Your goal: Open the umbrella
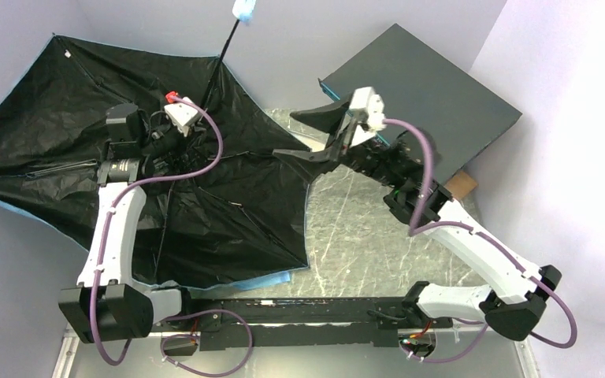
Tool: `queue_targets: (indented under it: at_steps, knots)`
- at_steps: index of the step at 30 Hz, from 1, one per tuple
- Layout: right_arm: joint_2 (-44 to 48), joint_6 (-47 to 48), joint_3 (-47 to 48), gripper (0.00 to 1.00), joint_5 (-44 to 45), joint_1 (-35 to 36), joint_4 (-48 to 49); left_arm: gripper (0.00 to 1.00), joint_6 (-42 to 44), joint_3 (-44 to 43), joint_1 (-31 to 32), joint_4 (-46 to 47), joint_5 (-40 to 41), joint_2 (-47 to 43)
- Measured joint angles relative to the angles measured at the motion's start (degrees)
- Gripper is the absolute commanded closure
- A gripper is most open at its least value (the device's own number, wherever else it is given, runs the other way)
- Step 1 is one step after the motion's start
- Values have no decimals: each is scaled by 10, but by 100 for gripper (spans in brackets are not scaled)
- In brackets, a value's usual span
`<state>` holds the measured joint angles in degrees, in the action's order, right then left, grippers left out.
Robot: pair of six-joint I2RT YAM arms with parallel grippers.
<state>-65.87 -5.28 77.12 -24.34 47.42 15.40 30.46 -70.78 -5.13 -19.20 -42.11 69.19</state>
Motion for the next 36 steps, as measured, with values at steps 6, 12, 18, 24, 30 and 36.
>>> queue_targets:
  at_steps: [6,12,18,24,30,36]
  knots:
    - [-9,24,-18,14,27,-26,-105,100,45,-19,25,1,36,-8]
    - [-8,10,-17,13,27,-125,-176,100,229,-18,98,19,83,-51]
    - [-6,6,-4,12,11,-162,-242,100,417,-18,144,49,100,-98]
    - [-46,2,131,11,-38,-184,-340,100,588,-23,151,65,112,-113]
    - [-118,2,308,10,-148,-187,-407,100,692,0,151,93,143,-115]
    - [-161,66,348,10,-193,-139,-554,98,746,38,151,134,180,-102]
